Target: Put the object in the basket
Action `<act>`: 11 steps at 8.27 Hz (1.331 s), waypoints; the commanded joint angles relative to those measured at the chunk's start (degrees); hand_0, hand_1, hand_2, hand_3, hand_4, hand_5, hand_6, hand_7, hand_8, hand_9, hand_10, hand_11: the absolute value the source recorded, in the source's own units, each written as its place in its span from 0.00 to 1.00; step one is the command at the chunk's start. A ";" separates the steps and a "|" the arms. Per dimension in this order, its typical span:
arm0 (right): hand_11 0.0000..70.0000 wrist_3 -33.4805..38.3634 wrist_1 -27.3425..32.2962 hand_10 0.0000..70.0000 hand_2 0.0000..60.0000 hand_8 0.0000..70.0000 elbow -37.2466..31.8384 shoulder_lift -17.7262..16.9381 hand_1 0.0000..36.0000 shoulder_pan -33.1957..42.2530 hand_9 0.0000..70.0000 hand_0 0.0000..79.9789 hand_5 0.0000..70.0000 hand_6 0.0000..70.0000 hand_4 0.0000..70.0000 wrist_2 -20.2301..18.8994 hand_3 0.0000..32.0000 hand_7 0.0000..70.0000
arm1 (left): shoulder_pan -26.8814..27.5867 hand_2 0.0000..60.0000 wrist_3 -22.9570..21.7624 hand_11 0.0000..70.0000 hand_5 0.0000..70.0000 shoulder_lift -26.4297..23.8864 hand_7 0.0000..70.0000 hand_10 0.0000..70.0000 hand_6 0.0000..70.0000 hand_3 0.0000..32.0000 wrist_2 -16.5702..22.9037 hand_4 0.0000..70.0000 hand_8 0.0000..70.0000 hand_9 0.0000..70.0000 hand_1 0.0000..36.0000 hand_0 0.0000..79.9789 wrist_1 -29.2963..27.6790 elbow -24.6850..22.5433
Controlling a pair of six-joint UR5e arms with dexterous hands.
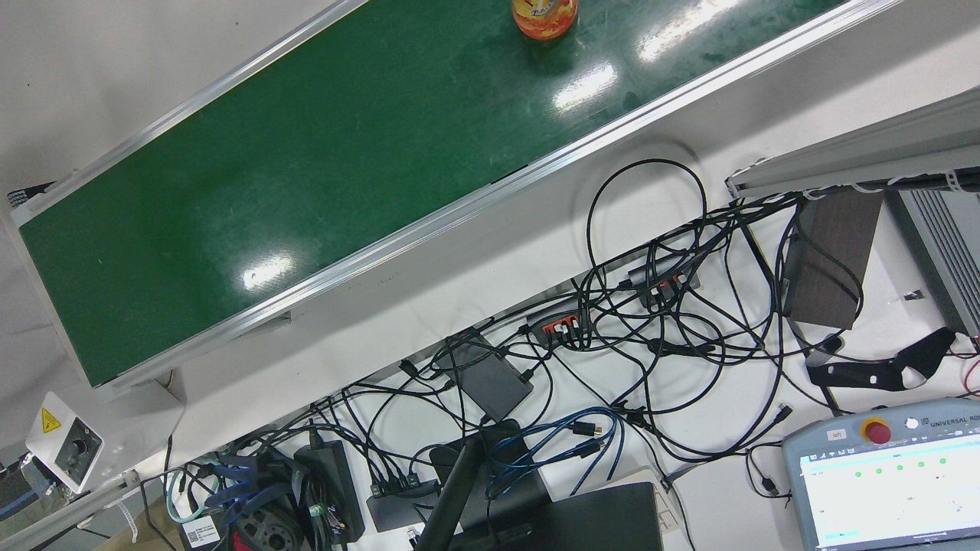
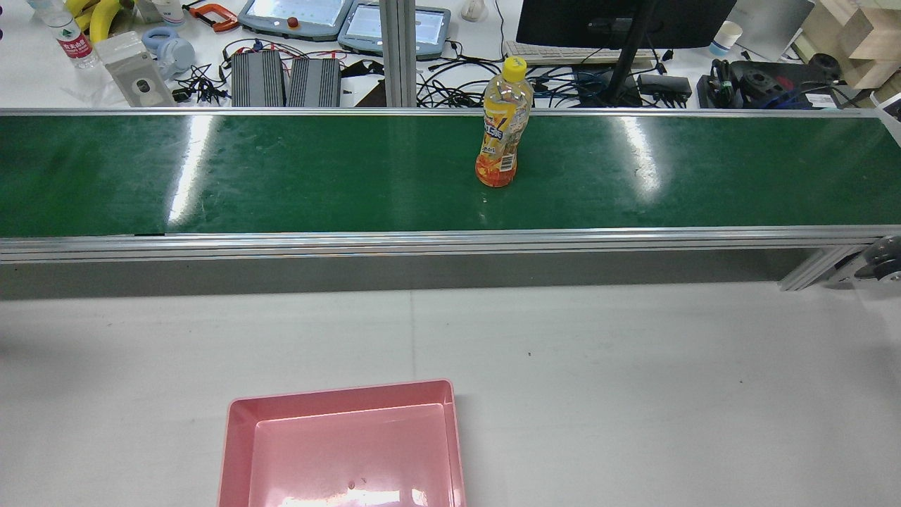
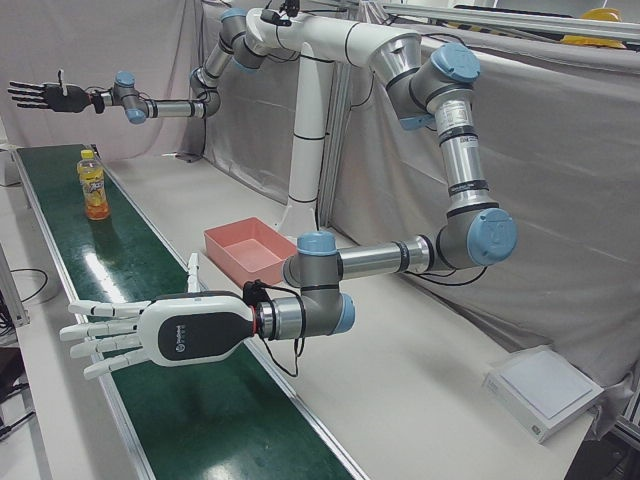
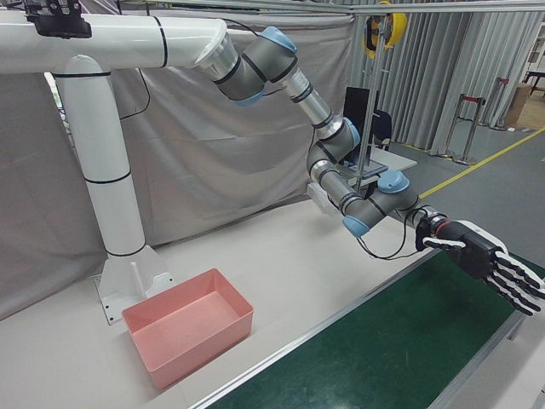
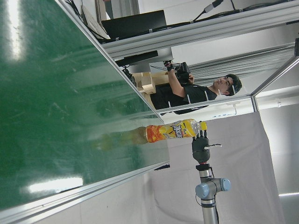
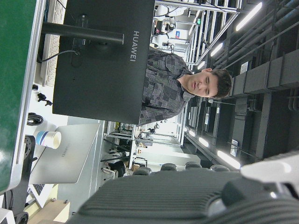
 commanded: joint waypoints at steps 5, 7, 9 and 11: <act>0.00 -0.06 0.00 0.00 0.00 0.00 0.00 0.00 0.00 0.00 0.00 0.00 0.00 0.00 0.00 0.02 0.00 0.00 | 0.00 0.00 -0.06 0.00 0.18 0.16 0.00 0.00 0.00 0.28 -0.09 0.00 0.07 0.02 0.05 0.61 -0.09 -0.10; 0.00 -0.06 0.00 0.00 0.00 0.00 0.00 0.00 0.00 0.00 0.00 0.00 0.00 0.00 0.00 0.02 0.00 0.00 | 0.00 0.00 -0.06 0.00 0.18 0.16 0.00 0.00 0.00 0.25 -0.09 0.00 0.07 0.02 0.04 0.61 -0.09 -0.10; 0.00 -0.06 0.00 0.00 0.00 0.00 0.00 0.00 0.00 0.00 0.00 0.00 0.00 0.00 0.00 0.02 0.00 0.00 | 0.00 0.00 -0.06 0.00 0.18 0.16 0.00 0.00 0.00 0.25 -0.09 0.00 0.07 0.01 0.04 0.61 -0.18 -0.10; 0.00 -0.06 0.00 0.00 0.00 0.00 0.00 0.00 0.00 0.00 0.00 0.00 0.00 0.00 0.00 0.02 0.00 0.00 | 0.00 0.00 -0.06 0.00 0.18 0.25 0.00 0.00 0.00 0.25 0.00 0.00 0.07 0.02 0.04 0.61 -0.18 -0.10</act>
